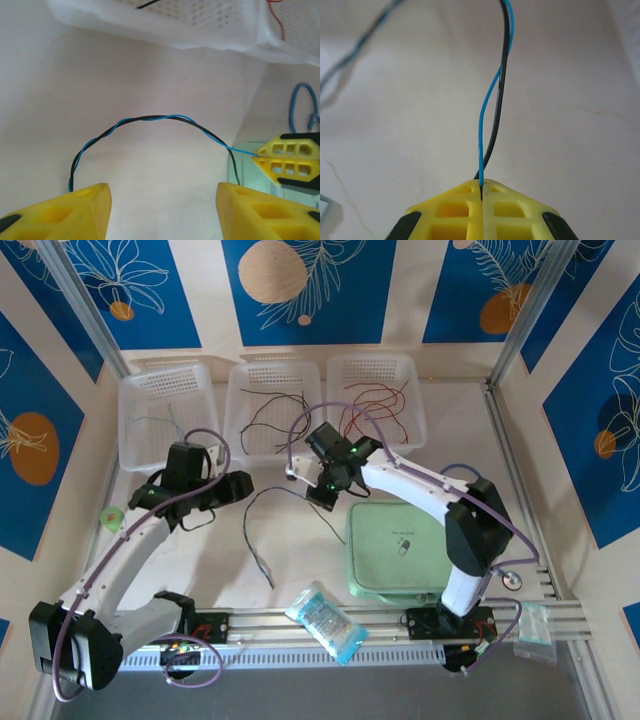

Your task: Untangle the cables

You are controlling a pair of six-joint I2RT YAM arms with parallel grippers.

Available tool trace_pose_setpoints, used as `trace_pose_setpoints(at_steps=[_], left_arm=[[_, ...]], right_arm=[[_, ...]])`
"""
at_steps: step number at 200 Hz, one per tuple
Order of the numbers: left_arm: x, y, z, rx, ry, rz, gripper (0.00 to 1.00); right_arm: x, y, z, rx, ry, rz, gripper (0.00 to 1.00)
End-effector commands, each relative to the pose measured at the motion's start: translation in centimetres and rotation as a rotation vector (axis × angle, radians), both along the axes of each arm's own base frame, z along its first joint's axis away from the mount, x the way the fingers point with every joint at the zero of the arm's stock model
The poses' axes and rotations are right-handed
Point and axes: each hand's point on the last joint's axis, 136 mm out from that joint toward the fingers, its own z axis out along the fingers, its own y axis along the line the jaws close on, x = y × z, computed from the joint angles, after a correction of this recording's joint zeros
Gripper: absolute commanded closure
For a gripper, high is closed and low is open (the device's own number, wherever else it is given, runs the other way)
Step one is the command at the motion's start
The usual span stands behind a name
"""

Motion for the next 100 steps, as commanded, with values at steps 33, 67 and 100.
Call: trace_pose_setpoints(at_steps=[33, 67, 100], left_arm=[[-0.4, -2.7, 4.6, 0.057, -0.273, -0.331, 0.45], [-1.2, -5.0, 6.4, -0.003, -0.403, -0.524, 0.46], [-2.3, -7.1, 6.6, -0.077, -0.657, -0.696, 0.48]], right_arm=[[-0.9, 1.0, 2.8, 0.118, -0.013, 0.054, 1.00], [-1.3, 1.7, 4.6, 0.190, 0.007, 0.084, 1.00], [-1.5, 1.8, 5.2, 0.225, 0.012, 0.114, 1.00]])
